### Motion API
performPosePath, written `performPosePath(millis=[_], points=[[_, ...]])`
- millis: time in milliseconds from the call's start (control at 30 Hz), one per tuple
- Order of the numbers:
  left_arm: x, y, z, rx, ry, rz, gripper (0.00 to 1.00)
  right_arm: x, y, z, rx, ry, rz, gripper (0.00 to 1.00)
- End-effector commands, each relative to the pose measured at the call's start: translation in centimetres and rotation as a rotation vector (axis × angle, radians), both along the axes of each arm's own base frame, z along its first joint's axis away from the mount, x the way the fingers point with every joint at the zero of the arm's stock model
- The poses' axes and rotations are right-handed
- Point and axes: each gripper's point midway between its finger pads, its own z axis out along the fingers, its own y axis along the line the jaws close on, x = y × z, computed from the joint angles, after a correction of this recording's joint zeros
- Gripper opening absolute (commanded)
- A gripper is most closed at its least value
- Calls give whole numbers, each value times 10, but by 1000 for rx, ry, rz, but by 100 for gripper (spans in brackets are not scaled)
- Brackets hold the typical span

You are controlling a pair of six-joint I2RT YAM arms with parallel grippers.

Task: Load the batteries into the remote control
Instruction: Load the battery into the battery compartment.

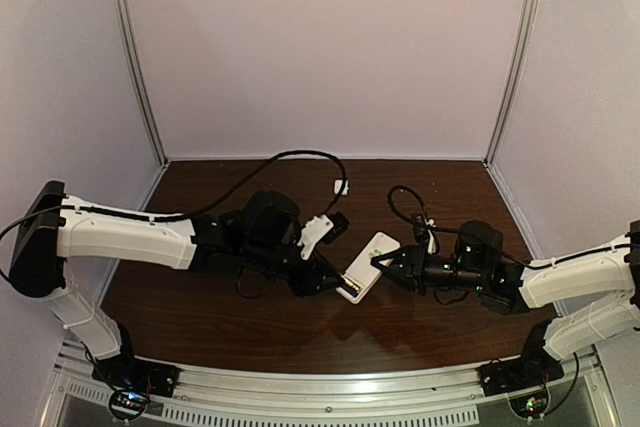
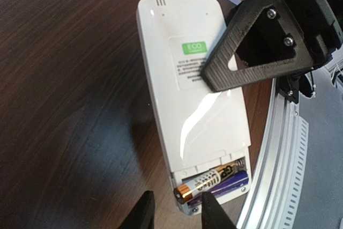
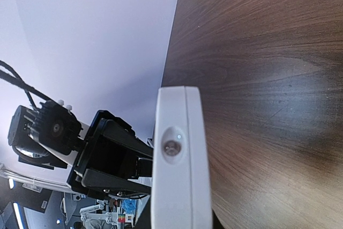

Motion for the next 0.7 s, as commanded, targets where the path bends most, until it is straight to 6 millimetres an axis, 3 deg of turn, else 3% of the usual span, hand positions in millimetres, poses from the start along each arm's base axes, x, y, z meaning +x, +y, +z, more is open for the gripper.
performPosePath(millis=[0, 133, 367, 667], points=[[5, -7, 24, -45, -54, -4, 36, -3, 1, 12, 33, -25, 9, 0], [3, -8, 29, -57, -61, -17, 36, -2, 1, 11, 32, -25, 7, 0], [4, -9, 37, -76, -73, -19, 27, -2, 1, 12, 37, -26, 6, 0], [1, -12, 27, -65, -50, -35, 22, -2, 0, 15, 44, -30, 5, 0]])
